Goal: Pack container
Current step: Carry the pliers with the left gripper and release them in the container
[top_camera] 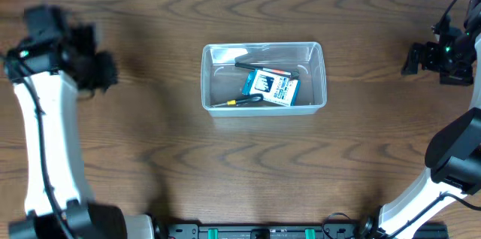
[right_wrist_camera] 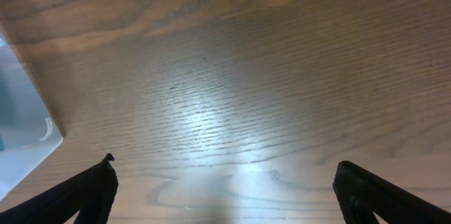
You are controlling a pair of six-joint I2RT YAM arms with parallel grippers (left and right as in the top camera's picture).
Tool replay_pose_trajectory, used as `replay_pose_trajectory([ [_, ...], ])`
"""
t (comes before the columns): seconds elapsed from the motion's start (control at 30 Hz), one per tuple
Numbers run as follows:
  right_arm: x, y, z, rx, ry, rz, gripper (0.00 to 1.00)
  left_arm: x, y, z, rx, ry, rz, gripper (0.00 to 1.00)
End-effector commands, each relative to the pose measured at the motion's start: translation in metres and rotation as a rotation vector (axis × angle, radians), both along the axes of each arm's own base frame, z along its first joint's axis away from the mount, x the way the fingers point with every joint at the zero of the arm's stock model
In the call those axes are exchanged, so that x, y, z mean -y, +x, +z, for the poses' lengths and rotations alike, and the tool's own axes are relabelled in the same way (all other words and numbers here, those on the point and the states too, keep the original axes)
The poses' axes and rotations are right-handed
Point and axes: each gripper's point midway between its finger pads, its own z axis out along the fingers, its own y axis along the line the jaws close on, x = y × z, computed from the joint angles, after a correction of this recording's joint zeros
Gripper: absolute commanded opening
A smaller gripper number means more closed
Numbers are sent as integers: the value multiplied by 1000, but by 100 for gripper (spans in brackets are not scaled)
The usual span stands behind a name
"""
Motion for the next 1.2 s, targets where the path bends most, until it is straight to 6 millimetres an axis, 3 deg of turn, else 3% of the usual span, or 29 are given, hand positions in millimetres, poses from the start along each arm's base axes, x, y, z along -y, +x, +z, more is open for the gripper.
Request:
replay_pose_trajectory([
  [0.0,-4,2,2,8,3,10,99,59,8,15,53,65,-331,6],
  [0.23,-5,2,2,7,7,3,99,195,14,8,154,147,-847,6],
  [0.33,-5,2,2,7,7,3,99,239,17,-8,178,179,-1016,6],
  [0.43,-5,2,2,6,8,3,99,268,25,-34,164,181,-1084,6],
  [0.57,-5,1,2,1,10,3,99,277,36,-83,69,174,-1102,6],
  [0.77,-7,-2,2,-11,15,3,99,261,45,-153,-105,153,-1068,6],
  [0.9,-7,-3,2,-14,15,3,99,252,47,-172,-152,146,-1050,6],
  [1.03,-7,-2,2,-10,14,3,99,244,51,-179,-167,143,-1031,8],
  [1.1,-6,-2,2,-9,13,3,99,241,52,-179,-167,142,-1024,46],
  [1.17,-6,-1,2,-7,12,3,99,240,53,-179,-168,142,-1022,62],
])
